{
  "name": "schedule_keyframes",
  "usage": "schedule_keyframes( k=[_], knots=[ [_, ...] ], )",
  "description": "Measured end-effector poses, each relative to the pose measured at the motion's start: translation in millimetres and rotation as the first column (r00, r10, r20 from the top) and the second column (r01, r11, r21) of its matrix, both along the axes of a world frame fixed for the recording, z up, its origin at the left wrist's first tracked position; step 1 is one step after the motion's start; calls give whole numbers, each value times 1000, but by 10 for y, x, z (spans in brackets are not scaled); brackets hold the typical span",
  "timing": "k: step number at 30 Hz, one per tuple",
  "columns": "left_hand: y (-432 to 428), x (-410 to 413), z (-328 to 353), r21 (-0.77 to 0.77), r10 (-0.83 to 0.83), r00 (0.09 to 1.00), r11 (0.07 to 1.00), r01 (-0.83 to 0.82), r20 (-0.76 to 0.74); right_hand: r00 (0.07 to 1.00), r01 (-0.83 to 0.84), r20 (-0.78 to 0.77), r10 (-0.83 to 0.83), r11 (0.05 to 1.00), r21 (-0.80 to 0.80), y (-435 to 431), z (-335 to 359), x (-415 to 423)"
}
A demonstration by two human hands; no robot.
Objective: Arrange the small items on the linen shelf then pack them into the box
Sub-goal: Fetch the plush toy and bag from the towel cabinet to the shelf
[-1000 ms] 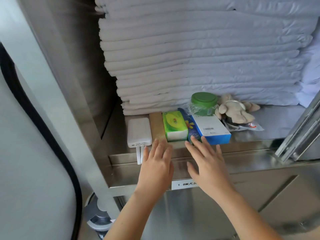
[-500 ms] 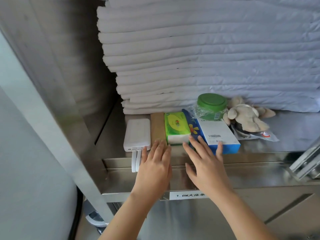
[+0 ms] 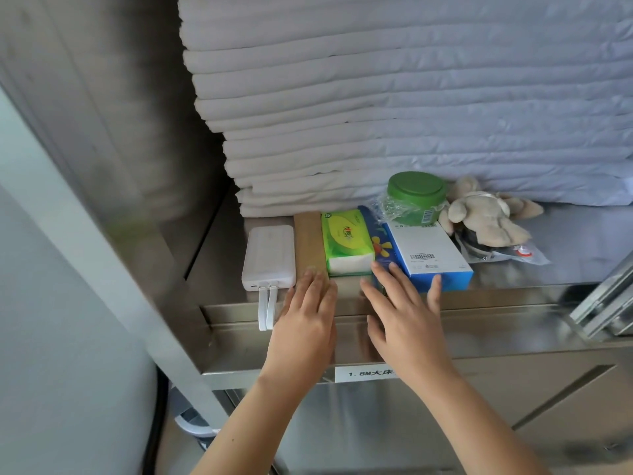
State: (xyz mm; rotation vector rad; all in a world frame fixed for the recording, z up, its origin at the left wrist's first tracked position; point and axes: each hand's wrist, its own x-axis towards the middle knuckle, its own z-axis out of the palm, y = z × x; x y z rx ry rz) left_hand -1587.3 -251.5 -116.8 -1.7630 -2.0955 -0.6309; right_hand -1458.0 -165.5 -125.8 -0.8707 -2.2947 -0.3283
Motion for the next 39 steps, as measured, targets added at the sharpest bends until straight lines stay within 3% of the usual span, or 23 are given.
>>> schedule_keyframes(
  k=[13,21,32,39],
  knots=[
    [-85,23,133,1,-24,999,1000,25,-31,1000,1,25,0,999,-37,-202,-11,103],
    [-161,77,98,73,-45,994,996,52,-96,995,-98,-11,97,995,-27,6,91,129],
    [-60,61,80,16,-24,997,1000,25,-79,990,-139,23,138,990,38,-17,49,235],
    [-67,88,50,96,-24,987,995,40,-162,967,-245,61,246,969,-22,52,132,252]
  ],
)
